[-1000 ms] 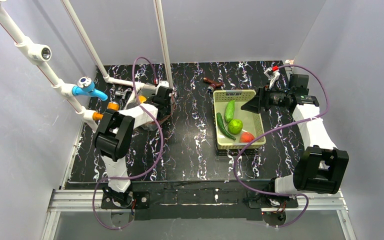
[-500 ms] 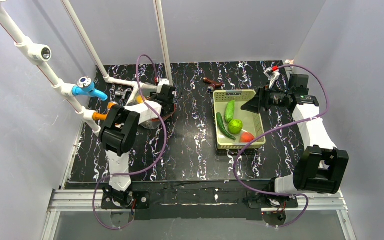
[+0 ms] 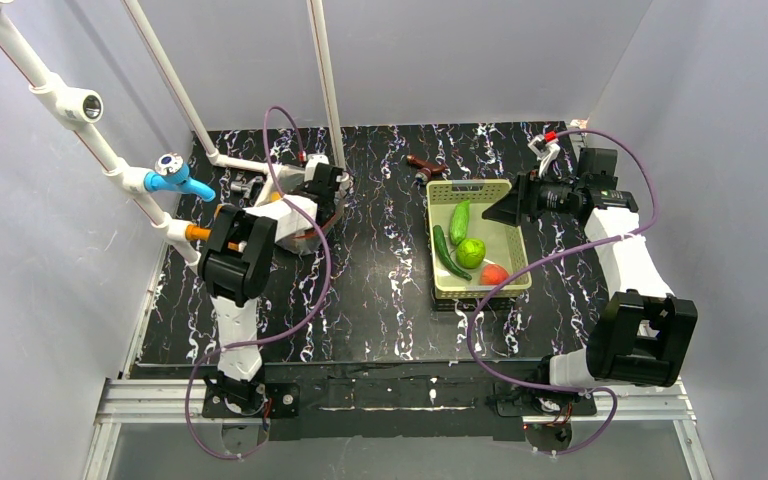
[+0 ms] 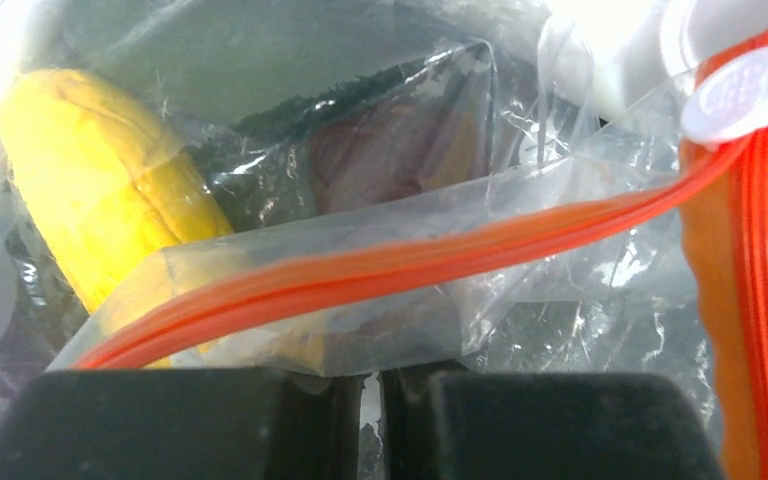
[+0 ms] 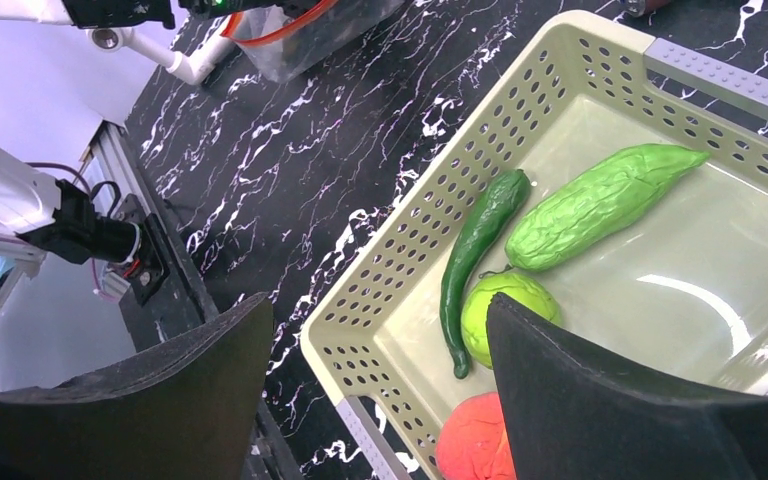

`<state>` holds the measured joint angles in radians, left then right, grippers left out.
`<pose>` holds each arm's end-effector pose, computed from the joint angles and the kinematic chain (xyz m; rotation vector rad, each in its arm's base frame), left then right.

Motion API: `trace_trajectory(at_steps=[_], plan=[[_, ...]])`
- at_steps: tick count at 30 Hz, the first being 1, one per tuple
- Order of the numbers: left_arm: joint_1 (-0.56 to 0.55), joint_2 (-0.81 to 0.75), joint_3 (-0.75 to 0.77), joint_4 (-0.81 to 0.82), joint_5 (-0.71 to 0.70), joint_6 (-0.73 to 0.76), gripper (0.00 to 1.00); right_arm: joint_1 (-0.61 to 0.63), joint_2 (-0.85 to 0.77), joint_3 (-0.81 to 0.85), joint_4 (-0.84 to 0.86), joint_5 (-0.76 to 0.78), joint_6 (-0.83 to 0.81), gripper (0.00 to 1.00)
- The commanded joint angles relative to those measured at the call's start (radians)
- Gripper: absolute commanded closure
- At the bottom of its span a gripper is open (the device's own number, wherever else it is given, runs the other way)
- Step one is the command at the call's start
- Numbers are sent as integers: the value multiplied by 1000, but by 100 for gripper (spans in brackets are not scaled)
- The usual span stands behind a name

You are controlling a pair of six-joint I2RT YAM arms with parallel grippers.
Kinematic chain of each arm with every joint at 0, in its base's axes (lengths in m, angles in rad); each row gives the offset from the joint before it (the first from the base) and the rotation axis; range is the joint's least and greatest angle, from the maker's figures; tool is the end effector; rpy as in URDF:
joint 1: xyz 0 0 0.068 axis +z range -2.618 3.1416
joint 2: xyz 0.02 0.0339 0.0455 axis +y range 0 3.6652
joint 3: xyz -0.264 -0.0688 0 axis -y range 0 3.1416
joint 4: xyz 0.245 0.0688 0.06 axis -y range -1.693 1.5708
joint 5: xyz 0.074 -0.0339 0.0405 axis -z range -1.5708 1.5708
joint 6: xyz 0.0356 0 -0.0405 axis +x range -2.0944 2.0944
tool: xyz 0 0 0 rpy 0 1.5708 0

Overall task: Open the zip-top bag and remove the fake food
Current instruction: Pick up the fake vegetable from the zipper food storage bag.

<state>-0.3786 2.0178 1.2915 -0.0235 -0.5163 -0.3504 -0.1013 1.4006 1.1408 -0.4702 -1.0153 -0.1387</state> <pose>0.4097 -0.1441 0.1622 -0.2216 2.2014 0.2012 0.2981 0.0001 0.3069 -0.5378 2.0018 1.0032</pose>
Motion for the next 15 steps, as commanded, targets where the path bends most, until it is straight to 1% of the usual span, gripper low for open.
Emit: trace_trajectory(at_steps=[1, 8, 15], plan=[[1, -90, -39, -7, 82, -14, 100, 1, -8, 42, 11, -40, -13, 16], [-2, -268, -191, 3, 223, -36, 100, 1, -13, 43, 10, -42, -15, 16], [-8, -391, -271, -75, 340, -34, 100, 1, -29, 42, 10, -48, -15, 16]])
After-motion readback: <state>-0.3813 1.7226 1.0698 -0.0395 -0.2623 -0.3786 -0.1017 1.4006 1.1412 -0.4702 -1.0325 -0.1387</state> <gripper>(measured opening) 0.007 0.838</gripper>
